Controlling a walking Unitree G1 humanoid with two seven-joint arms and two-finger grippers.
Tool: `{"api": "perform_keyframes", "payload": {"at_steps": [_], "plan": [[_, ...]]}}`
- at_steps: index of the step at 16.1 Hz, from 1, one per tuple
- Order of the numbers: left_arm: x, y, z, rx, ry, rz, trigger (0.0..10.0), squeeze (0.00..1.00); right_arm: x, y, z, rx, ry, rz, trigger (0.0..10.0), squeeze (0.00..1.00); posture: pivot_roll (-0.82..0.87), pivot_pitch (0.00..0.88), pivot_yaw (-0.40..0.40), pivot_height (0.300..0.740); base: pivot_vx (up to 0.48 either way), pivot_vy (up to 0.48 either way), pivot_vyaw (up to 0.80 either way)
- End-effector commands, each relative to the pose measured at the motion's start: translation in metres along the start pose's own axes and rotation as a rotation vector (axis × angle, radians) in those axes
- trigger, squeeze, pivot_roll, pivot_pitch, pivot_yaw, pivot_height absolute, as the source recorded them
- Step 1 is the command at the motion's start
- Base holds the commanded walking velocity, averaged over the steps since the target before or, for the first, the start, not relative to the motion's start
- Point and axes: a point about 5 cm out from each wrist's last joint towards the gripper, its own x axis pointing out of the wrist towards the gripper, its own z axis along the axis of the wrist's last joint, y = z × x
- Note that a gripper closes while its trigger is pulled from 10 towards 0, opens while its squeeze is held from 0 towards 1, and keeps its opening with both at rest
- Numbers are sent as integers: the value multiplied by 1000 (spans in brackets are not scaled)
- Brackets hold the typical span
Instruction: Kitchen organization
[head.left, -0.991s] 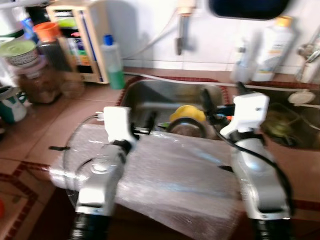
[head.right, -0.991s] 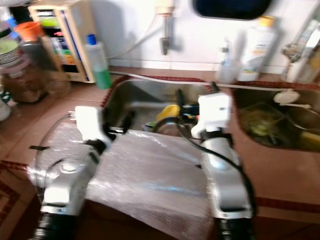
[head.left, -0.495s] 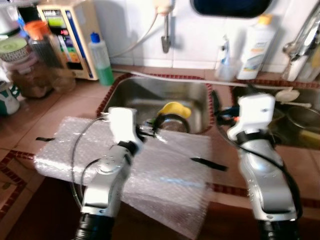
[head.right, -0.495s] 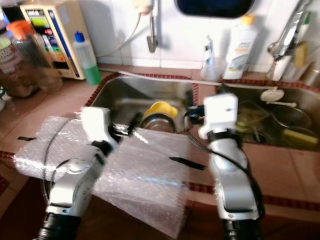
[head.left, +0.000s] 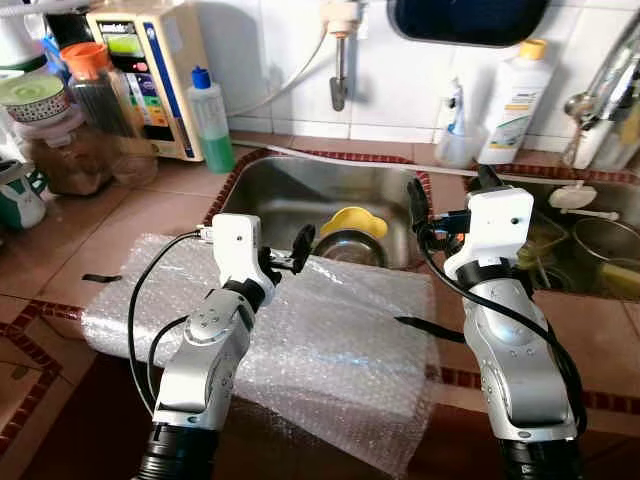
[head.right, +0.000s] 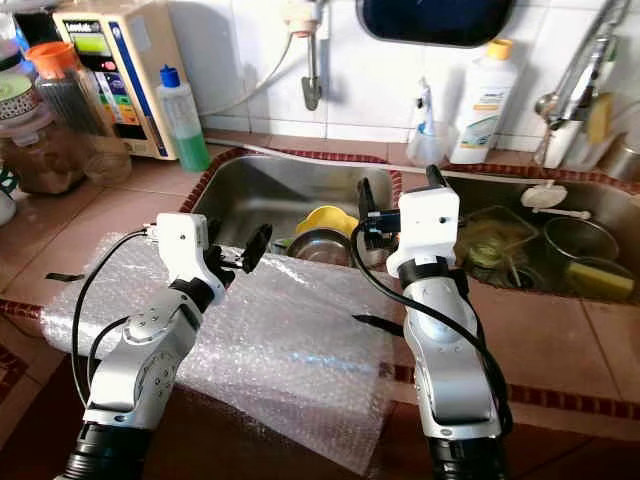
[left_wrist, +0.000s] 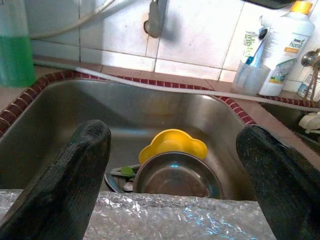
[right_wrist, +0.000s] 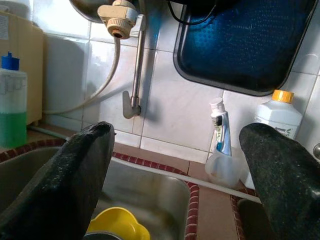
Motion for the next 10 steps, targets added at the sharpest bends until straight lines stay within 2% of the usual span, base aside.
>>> {"api": "perform_keyframes", "payload": {"at_steps": [1,7,10], "plan": [[2,-1,4,5,-5,-7,10000,0,1,-3,-1,3,12,-27,10000,0,-39,0,61,740,0,0,0],[3,-1,5,-4,0,-16,10000,0,3,-3,-1,12,10,-31,10000,0,-37,0,65,740,0,0,0],[2,-1,4,-9,3,-18,10000,0,3,-2,0,11,9,-29,10000,0,-38,0,64,740,-162,0,0]]}}
